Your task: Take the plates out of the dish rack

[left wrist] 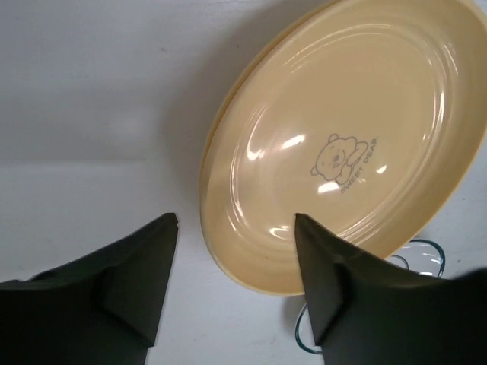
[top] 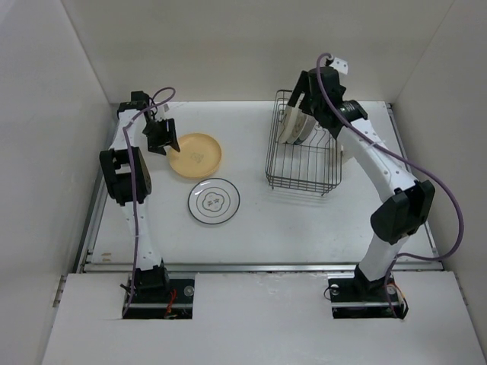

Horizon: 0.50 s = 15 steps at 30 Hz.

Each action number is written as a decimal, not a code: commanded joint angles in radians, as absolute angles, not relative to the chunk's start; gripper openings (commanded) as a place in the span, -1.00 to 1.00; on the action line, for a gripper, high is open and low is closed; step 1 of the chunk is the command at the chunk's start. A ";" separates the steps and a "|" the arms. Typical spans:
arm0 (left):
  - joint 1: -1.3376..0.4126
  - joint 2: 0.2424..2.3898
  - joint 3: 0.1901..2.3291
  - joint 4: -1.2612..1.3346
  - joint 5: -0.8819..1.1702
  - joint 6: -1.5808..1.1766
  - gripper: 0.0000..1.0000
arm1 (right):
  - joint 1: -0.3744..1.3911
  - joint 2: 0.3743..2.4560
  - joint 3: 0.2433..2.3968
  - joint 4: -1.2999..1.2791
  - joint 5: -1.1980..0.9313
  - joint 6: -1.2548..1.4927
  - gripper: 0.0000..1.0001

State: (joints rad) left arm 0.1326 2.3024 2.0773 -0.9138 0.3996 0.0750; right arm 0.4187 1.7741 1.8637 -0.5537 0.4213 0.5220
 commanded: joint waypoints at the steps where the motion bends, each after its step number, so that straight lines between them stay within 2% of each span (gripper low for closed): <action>1: 0.127 2.269 2.135 -0.977 0.374 0.120 0.26 | 0.384 1.795 1.871 -0.658 0.554 0.606 0.79; 3: 0.127 2.269 2.135 -0.988 0.374 0.139 0.37 | 0.374 1.851 1.891 -0.670 0.563 0.615 0.79; 7: 0.127 2.200 2.117 -0.988 0.339 0.140 0.43 | 0.331 1.953 1.956 -0.696 0.615 0.663 0.46; 8: 0.127 2.186 2.117 -0.988 0.339 0.140 0.45 | 0.322 1.968 1.965 -0.707 0.627 0.663 0.46; 11: 0.127 2.122 2.097 -0.997 0.330 0.140 0.45 | 0.313 2.011 1.976 -0.697 0.627 0.673 0.24; 15: 0.127 2.046 2.045 -1.006 0.319 0.150 0.45 | 0.304 2.034 1.985 -0.686 0.617 0.707 0.19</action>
State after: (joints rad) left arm 0.1272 2.1895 2.0647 -0.9718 0.3336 0.1265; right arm 0.3084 2.0583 1.9232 -0.6979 0.5877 0.6662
